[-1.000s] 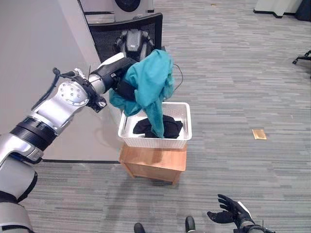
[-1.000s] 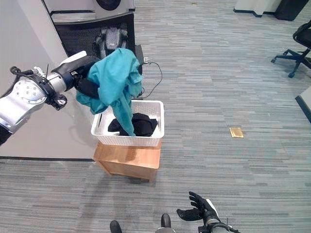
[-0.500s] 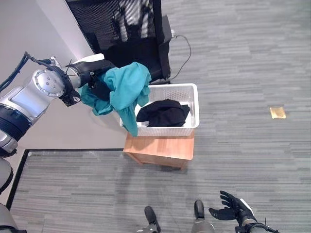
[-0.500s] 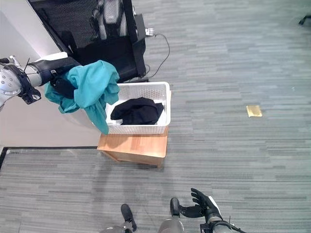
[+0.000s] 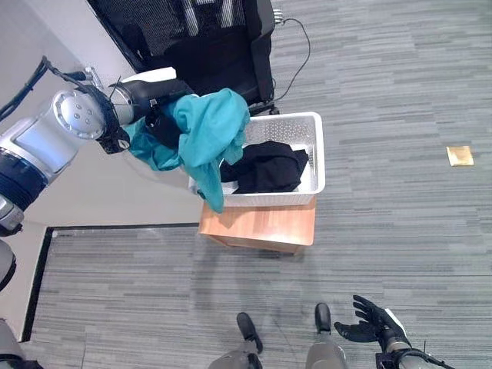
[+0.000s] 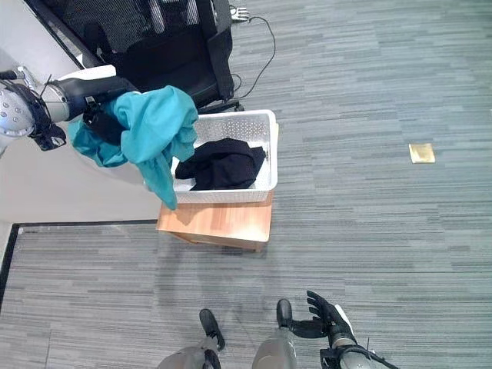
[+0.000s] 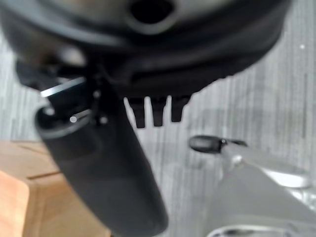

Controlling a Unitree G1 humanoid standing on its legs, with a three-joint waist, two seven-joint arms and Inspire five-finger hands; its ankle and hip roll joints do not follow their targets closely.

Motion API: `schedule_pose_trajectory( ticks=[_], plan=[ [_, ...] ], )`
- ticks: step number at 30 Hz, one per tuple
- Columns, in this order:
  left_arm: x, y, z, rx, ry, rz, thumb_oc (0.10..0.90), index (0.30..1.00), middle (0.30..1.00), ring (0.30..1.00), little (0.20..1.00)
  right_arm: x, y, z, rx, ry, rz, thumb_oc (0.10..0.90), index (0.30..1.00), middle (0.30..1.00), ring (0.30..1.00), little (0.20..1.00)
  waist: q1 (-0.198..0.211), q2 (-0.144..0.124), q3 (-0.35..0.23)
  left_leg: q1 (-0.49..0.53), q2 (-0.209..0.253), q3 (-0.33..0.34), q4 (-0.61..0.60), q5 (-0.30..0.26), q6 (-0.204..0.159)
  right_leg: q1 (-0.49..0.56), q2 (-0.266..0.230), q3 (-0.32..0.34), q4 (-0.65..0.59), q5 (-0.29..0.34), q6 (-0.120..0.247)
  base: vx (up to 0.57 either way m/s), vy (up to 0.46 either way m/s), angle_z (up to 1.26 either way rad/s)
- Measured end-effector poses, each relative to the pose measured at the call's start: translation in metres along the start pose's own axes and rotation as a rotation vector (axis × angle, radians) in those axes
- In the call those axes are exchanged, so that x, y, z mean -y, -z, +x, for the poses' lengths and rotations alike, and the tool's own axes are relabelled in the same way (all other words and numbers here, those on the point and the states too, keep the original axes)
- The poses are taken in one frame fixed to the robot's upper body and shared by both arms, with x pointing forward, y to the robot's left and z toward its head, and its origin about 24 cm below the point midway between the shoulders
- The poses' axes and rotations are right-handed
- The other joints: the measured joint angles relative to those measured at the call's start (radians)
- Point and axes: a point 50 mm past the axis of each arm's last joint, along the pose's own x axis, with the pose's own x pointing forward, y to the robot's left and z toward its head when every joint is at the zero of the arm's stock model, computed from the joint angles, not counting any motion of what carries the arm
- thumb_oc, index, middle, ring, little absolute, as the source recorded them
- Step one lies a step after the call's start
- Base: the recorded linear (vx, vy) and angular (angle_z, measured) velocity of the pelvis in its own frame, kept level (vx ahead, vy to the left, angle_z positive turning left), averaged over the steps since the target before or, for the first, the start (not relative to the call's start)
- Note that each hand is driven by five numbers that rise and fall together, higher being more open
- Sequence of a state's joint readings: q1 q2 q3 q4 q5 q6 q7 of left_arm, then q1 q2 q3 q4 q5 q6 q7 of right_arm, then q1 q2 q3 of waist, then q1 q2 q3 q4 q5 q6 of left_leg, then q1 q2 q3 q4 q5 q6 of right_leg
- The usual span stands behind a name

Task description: Pick up bed clothes into laundry basket.

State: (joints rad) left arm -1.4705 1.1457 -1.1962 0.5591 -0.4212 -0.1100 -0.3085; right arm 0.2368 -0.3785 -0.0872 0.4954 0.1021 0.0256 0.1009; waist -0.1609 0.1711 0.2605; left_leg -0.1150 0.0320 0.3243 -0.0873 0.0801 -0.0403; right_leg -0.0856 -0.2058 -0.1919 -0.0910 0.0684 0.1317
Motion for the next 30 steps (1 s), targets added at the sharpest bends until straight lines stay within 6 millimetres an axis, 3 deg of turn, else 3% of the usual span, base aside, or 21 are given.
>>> schedule_pose_trajectory(
  ticks=[9,17,26,30],
  plan=[
    [-0.029,-0.028,0.001,0.091,-0.114,0.053,0.400,0.300,0.300,0.300,0.300,0.000,-0.003,0.001,0.015,0.003,0.011,0.800,0.900,0.900,0.900,0.900,-0.016,0.006,0.000,-0.001,-0.002,0.000,0.000,0.000,0.000,-0.001,-0.002,-0.001,0.000,0.000,0.000,0.02,0.005,0.00],
    [-0.027,-0.039,0.009,0.124,-0.113,0.061,0.400,0.300,0.300,0.300,0.300,0.006,-0.003,0.000,0.024,0.040,0.049,0.800,0.900,0.900,0.900,0.900,-0.031,0.032,-0.004,-0.016,-0.011,0.018,0.000,0.001,0.001,-0.028,-0.008,0.009,0.000,0.003,0.004,0.02,0.013,-0.05],
    [-0.022,-0.041,0.019,0.115,-0.117,0.076,0.400,0.300,0.300,0.300,0.300,0.009,-0.007,-0.004,0.051,0.048,0.044,0.800,0.900,0.900,0.900,0.900,-0.047,0.034,-0.004,-0.059,-0.014,0.030,0.000,0.002,0.003,-0.080,-0.011,0.029,0.000,0.013,0.010,-0.03,0.019,-0.05],
    [-0.025,-0.032,0.020,0.068,-0.135,0.063,0.400,0.300,0.300,0.300,0.300,0.011,-0.012,-0.008,0.095,0.059,0.037,0.800,0.900,0.900,0.900,0.900,-0.052,0.024,0.020,-0.068,-0.014,0.065,0.000,0.002,0.003,-0.105,-0.011,0.057,0.000,0.019,0.009,-0.03,0.031,-0.16]
  ],
)
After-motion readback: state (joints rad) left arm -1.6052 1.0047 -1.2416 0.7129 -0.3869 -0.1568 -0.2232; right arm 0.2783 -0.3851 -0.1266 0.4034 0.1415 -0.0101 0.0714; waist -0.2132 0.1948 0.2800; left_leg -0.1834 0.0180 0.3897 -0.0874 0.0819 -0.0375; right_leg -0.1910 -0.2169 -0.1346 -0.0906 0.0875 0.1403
